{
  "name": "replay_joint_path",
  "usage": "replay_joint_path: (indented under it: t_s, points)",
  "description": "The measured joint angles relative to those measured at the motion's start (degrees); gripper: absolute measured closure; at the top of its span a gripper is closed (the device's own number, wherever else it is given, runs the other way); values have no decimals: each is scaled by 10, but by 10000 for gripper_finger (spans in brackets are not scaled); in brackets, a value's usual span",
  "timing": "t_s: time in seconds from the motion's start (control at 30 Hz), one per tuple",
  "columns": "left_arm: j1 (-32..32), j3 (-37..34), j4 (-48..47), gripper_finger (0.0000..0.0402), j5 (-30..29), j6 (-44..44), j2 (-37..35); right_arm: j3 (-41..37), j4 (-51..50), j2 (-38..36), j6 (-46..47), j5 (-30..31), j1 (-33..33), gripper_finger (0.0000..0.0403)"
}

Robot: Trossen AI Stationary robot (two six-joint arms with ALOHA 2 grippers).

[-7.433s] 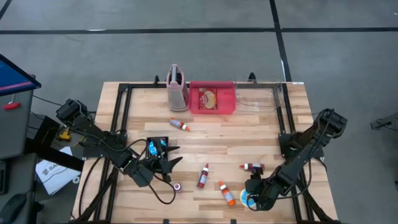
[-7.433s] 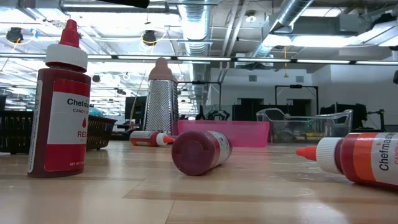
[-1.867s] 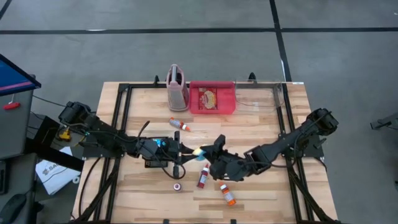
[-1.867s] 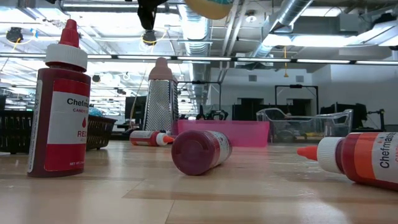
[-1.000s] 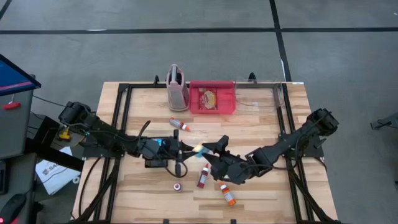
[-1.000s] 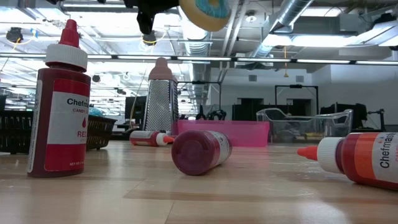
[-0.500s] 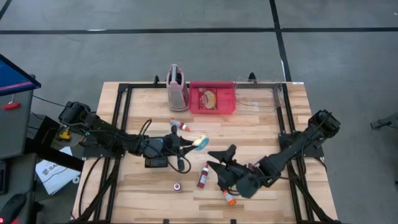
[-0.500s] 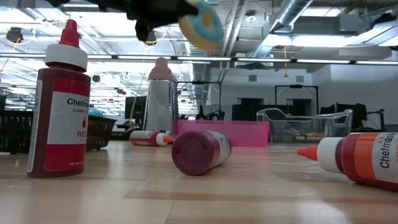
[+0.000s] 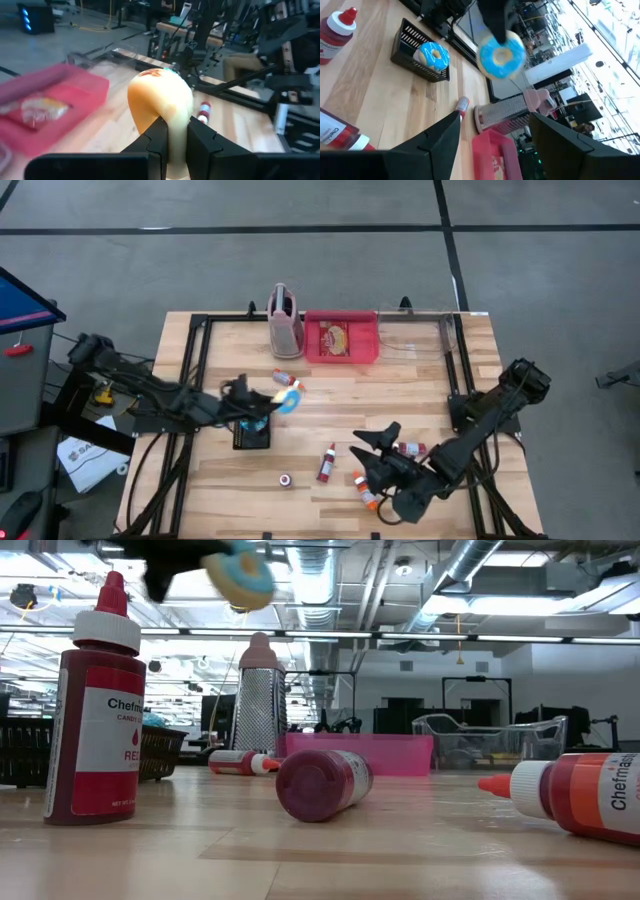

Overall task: Pick & Place Food Item
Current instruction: Put the light blue donut into the black bin

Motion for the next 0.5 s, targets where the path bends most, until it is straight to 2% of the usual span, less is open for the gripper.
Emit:
replay_joint_path:
  t_s: [0.3,0.5]
  points:
    - [-91,-161,-50,362,10,-145,-220,1,-4,-13,52,12,19,172]
    - [-152,-192,-143,362,89,-187,-330,0,-4,-13,68,11,25,172]
